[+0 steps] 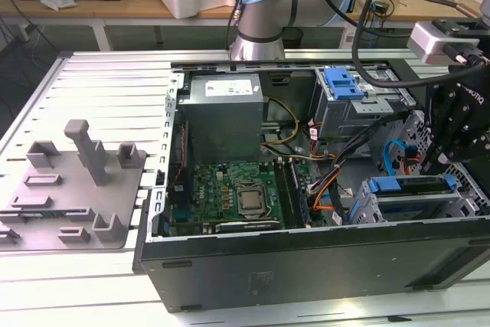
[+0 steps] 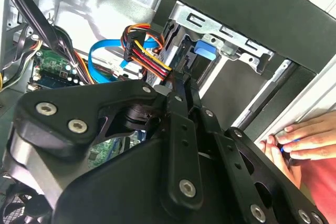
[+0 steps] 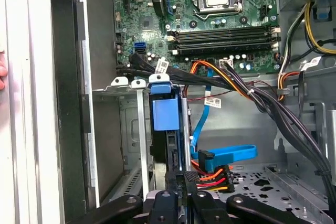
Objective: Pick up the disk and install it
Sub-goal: 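Insert the first disk wire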
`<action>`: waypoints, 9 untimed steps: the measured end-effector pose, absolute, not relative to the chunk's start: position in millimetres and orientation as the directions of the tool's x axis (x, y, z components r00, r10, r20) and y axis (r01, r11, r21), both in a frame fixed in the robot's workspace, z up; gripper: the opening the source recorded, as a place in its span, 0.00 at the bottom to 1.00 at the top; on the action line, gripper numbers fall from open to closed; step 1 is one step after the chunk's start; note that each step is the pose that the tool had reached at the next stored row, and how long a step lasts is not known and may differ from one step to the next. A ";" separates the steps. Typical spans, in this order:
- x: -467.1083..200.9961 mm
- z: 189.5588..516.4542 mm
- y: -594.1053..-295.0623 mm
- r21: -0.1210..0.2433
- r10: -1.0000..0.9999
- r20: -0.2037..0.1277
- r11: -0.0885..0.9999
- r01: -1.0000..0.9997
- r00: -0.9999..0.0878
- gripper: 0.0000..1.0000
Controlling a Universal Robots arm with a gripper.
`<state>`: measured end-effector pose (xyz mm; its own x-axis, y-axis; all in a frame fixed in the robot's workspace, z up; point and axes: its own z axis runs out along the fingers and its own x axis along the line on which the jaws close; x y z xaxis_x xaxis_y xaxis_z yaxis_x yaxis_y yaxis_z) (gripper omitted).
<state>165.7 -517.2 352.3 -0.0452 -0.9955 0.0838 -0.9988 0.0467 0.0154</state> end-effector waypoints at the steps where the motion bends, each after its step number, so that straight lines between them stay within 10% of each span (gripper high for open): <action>1: 165.6 352.3 -517.2 0.015 -0.996 0.084 0.046 -0.999 -0.044 0.16; 9: 165.6 352.0 -517.3 0.015 -0.996 0.084 -0.003 -1.000 0.004 0.16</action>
<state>165.6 -517.3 352.0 0.0038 -0.9965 0.0836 -0.9999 -0.0026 0.0149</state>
